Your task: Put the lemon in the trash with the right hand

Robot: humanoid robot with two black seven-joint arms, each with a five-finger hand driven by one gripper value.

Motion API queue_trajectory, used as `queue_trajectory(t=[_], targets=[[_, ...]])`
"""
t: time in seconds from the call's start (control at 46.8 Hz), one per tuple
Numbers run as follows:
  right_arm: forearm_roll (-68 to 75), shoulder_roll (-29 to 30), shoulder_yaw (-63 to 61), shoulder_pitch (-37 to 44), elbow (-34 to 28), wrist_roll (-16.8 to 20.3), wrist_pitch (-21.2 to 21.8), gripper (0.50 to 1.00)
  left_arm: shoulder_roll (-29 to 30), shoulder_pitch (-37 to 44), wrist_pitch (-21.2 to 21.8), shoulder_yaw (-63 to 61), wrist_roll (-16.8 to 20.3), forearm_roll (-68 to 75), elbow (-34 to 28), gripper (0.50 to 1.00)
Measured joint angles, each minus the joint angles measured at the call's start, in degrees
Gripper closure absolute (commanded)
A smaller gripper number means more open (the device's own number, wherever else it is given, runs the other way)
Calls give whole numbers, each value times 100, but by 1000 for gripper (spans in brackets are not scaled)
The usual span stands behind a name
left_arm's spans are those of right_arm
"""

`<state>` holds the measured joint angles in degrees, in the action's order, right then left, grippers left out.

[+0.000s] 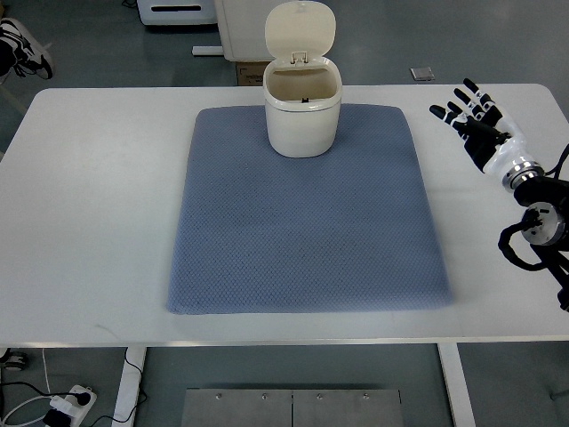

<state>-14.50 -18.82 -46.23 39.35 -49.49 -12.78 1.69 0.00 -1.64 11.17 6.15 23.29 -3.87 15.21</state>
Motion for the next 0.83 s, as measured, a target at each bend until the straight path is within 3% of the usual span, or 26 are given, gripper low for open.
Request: queue_trajectory(t=[0.171,0.491,0.833], targets=[[0,141,-53,-132,4,-52,-32,500,0,-2,0,0,0,0,0,500],[-5,1109,-1278,-593,42,-290,-123,500,0,-3,0,0,0,1,0,500],[-9,1446,-1770,-725,57,-511,-273,500,0,-1,0,0,0,0,0,500]])
